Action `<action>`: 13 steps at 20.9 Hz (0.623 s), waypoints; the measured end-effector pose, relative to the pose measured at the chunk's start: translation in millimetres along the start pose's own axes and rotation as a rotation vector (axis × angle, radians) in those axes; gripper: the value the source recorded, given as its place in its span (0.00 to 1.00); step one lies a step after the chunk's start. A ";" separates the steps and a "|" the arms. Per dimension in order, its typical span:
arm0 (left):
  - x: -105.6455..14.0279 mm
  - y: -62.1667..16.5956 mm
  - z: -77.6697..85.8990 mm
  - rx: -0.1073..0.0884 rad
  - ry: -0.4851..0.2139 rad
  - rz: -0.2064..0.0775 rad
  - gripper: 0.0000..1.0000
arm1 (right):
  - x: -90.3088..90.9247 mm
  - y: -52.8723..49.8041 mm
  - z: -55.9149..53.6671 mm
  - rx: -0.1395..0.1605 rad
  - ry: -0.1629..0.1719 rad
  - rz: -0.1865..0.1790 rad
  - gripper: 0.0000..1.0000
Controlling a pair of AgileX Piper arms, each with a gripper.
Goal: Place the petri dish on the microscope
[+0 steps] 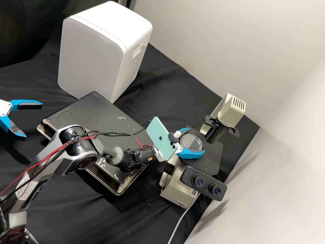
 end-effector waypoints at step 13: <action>1.6 1.7 -0.2 0.003 -0.001 0.007 1.00 | 0.5 -2.8 3.4 -0.072 0.009 0.021 1.00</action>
